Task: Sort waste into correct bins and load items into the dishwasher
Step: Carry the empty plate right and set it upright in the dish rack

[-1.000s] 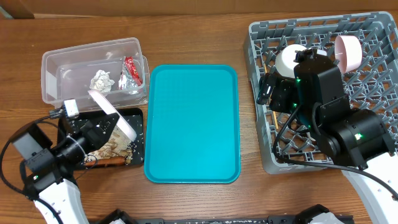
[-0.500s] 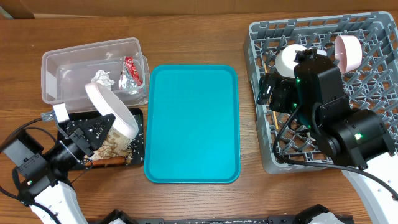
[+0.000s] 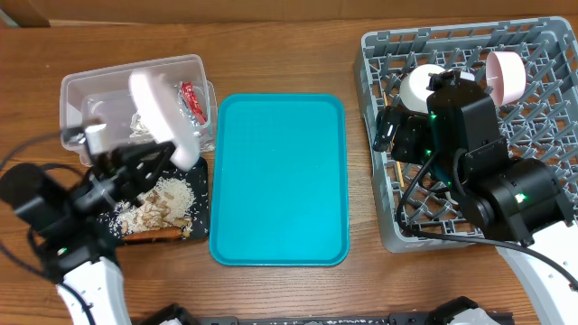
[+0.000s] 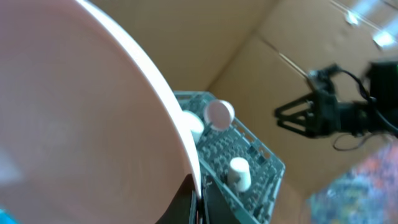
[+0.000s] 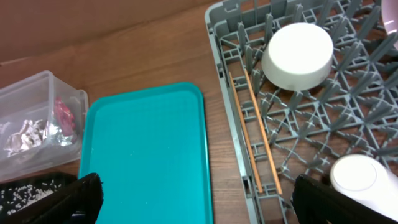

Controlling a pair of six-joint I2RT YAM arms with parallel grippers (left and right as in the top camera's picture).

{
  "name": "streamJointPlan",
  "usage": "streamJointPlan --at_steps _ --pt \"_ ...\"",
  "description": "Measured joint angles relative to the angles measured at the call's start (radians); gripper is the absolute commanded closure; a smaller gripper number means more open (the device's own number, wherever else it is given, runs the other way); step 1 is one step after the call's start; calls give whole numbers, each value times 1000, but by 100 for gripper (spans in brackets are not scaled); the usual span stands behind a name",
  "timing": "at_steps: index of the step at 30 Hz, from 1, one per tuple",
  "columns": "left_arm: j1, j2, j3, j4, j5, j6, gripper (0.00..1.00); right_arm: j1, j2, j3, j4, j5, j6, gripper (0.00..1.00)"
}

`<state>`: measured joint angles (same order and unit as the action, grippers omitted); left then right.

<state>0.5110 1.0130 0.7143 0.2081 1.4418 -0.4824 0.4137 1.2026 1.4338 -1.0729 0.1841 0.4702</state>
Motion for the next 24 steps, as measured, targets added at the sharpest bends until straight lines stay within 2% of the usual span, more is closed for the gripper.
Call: streamJointPlan --at_steps 3,6,9,14,17,24 --pt "-161 15 7 275 -65 -182 96 0 0 0 -1 -1 0 0" --pt "-311 78 11 401 -160 -304 96 0 0 0 0 0 0 0" --pt "-432 195 11 485 -263 -387 96 0 0 0 -1 0 0 0" --pt "-629 473 69 802 -387 -524 96 0 0 0 0 0 0 0" --pt "-722 625 186 859 -419 -584 96 0 0 0 0 0 1 0" --pt "-871 933 533 864 -457 -673 96 0 0 0 0 0 1 0"
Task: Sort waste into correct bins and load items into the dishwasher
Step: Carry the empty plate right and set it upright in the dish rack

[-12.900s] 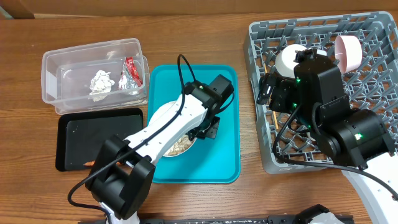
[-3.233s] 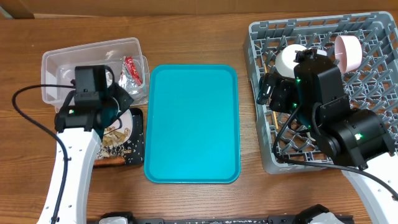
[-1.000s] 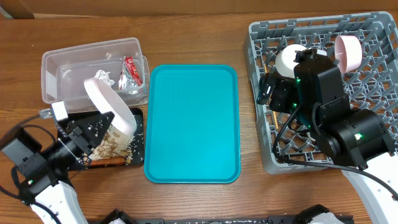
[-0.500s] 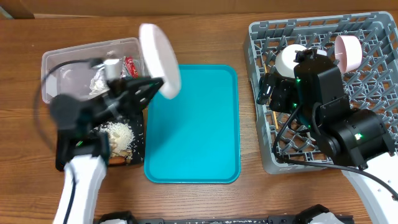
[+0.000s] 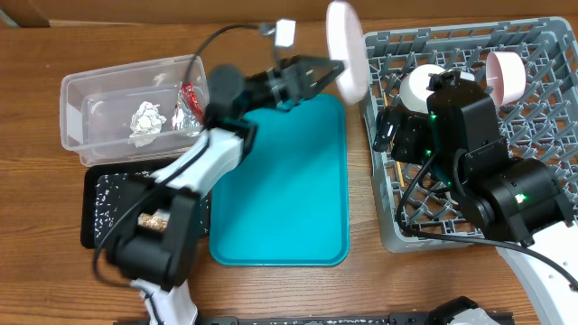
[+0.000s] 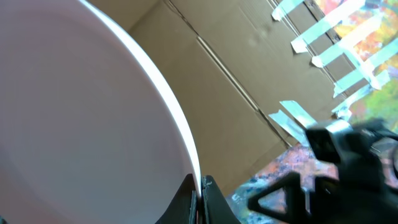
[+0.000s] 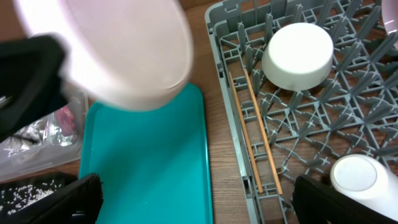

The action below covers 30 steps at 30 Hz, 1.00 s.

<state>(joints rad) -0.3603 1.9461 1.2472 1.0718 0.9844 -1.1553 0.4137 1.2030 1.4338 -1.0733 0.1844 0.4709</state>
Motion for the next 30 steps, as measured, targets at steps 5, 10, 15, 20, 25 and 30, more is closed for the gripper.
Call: streamJointPlan --at_steps 5,10,15,20,25,30 --pt "-58 132 149 -6 -21 -33 96 0 0 0 0 0 0 0" --pt "-79 221 195 -13 -82 -75 96 0 0 0 0 0 0 0" --pt "-79 283 196 -23 -92 -116 94 0 0 0 0 0 0 0" --pt "-79 293 197 -35 -92 -113 39 0 0 0 0 0 0 0" --pt "-79 293 200 -147 -91 -92 0 0 0 0 0 0 0 0" --pt "-79 293 199 -161 -76 -65 0 0 0 0 0 0 0 0"
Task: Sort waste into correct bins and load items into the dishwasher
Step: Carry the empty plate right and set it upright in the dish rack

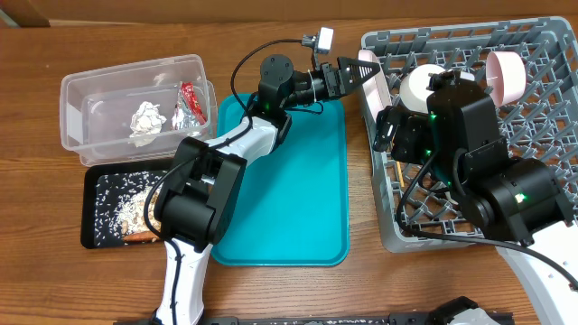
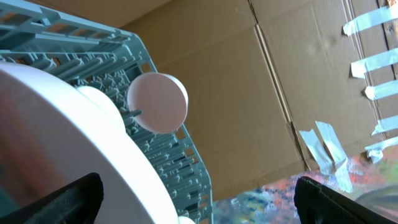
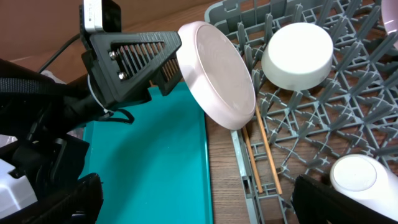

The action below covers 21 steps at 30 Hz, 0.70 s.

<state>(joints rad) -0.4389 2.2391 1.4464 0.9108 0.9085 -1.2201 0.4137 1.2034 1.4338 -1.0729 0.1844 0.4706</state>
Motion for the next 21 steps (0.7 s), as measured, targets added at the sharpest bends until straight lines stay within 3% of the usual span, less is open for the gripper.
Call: streamJointPlan --at_steps 6,13,17,21 --pt "16 0 0 -35 34 5 0 0 0 0 0 0 0 0" --pt "128 -29 1 -222 105 29 0 0 0 0 0 0 0 0" --pt "209 -114 3 -499 142 121 0 0 0 0 0 0 0 0" --pt "238 -282 8 -975 76 328 0 0 0 0 0 0 0 0"
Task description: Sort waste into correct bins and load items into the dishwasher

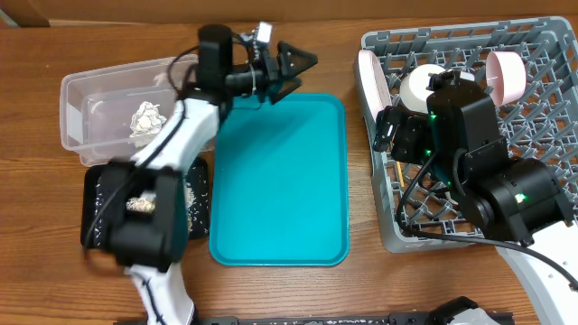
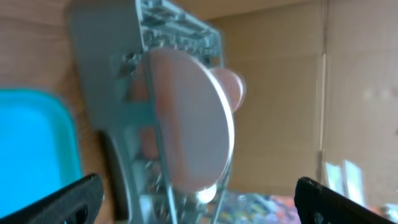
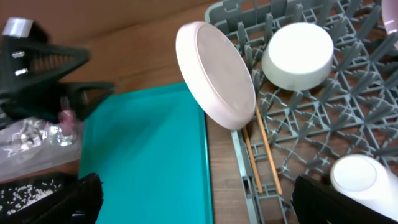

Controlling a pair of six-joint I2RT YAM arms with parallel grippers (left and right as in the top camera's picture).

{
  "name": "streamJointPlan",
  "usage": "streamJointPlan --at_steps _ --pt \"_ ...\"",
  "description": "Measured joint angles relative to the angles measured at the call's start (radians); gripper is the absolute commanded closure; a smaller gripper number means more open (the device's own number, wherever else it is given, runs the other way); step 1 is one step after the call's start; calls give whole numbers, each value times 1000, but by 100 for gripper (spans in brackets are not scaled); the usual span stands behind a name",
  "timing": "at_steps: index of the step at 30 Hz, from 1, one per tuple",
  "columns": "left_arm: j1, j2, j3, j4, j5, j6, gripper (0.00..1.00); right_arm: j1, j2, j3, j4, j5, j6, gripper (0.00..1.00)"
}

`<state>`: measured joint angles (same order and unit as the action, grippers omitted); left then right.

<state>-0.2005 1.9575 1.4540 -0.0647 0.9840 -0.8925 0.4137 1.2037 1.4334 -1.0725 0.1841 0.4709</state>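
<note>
A pink plate [image 1: 368, 76] stands on edge in the left end of the grey dishwasher rack [image 1: 470, 236]; it also shows in the right wrist view [image 3: 216, 74] and, blurred, in the left wrist view [image 2: 193, 118]. My left gripper [image 1: 302, 61] is open and holds nothing, apart from the plate, over the far edge of the teal tray [image 1: 280, 181]. My right gripper [image 3: 199, 199] hangs open over the rack's left side, also holding nothing.
In the rack are a white bowl [image 1: 424, 86], a pink cup [image 1: 506, 74], two chopsticks [image 3: 258, 149] and a white cup [image 3: 360, 177]. A clear bin [image 1: 135, 104] with foil and a red wrapper stands far left, a black tray [image 1: 99, 203] with rice before it.
My left gripper has drawn back to the left, from the rack's left end to the teal tray's far edge. The pink plate stays standing in the rack. The right arm has not moved.
My left gripper first held the pink plate tilted over the black tray of rice. Then it held the plate near the rack's left edge. Then the plate stood in the rack with the jaws open round it, and now the gripper is clear of it.
</note>
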Motion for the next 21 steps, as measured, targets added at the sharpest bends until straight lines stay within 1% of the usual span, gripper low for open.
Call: streamJointPlan --at_steps 2,3,4,7,11,13,15,17,21 --pt "-10 -122 2 -288 -119 133 0 0 0 0 0 0 0 0" --pt "-15 -182 3 -401 -184 189 0 0 0 0 -2 0 0 0" --pt "-18 -231 4 -476 -237 228 0 0 0 0 0 0 0 0" --pt "-27 -418 12 -769 -462 371 0 0 0 0 0 0 0 0" --pt "-26 -640 16 -1095 -785 472 0 0 0 0 -1 0 0 0" --pt "-26 -726 16 -1204 -921 496 0 0 0 0 0 0 0 0" --pt "-26 -791 16 -1278 -1023 510 0 0 0 0 -1 0 0 0" --pt "-26 -843 16 -1313 -1090 521 0 0 0 0 -1 0 0 0" --pt "-26 -906 16 -1324 -1164 531 0 0 0 0 0 0 0 0"
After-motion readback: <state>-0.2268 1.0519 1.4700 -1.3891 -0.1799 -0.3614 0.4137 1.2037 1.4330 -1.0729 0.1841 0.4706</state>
